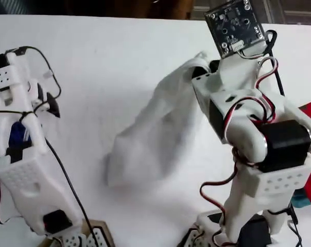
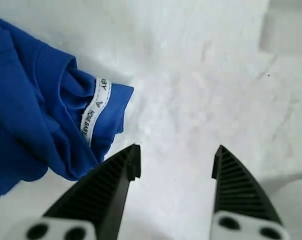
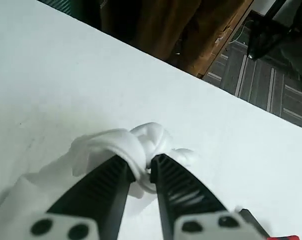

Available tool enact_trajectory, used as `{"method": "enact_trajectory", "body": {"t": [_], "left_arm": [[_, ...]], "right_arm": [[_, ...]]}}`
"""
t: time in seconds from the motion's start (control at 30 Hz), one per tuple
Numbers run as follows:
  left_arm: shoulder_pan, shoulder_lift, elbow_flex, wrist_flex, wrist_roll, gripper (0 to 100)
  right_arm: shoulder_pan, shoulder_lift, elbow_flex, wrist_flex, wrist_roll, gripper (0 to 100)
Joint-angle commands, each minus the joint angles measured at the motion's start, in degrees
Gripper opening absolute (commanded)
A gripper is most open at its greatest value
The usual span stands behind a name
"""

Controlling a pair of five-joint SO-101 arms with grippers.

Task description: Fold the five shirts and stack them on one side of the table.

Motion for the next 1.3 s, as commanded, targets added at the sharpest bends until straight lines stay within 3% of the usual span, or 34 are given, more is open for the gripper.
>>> {"method": "enact_trajectory", "body": {"t": [0.0,0.23,0.53,0.83,1.03,1.27], "left_arm": [[7.1,-0.4,1.2,0.7,-7.5,24],[19.6,-0.4,10.1,-0.4,-11.7,25],[26.6,-0.4,12.4,-2.5,-11.5,25],[35.9,3.1,18.0,-2.3,-11.5,25],[36.3,10.1,17.8,-2.0,-10.8,25],[36.4,10.2,14.2,-1.9,-4.0,25]], "right_arm": [[1.2,-0.6,3.0,0.0,1.2,1.8],[12.2,-1.3,8.5,-0.3,5.1,1.8],[26.2,-7.9,8.9,-0.3,5.9,1.8],[32.9,-12.0,9.0,-0.3,12.5,1.9],[34.6,-12.1,9.0,-0.1,12.7,1.9],[34.3,-11.6,10.4,-0.3,12.2,1.9]]}}
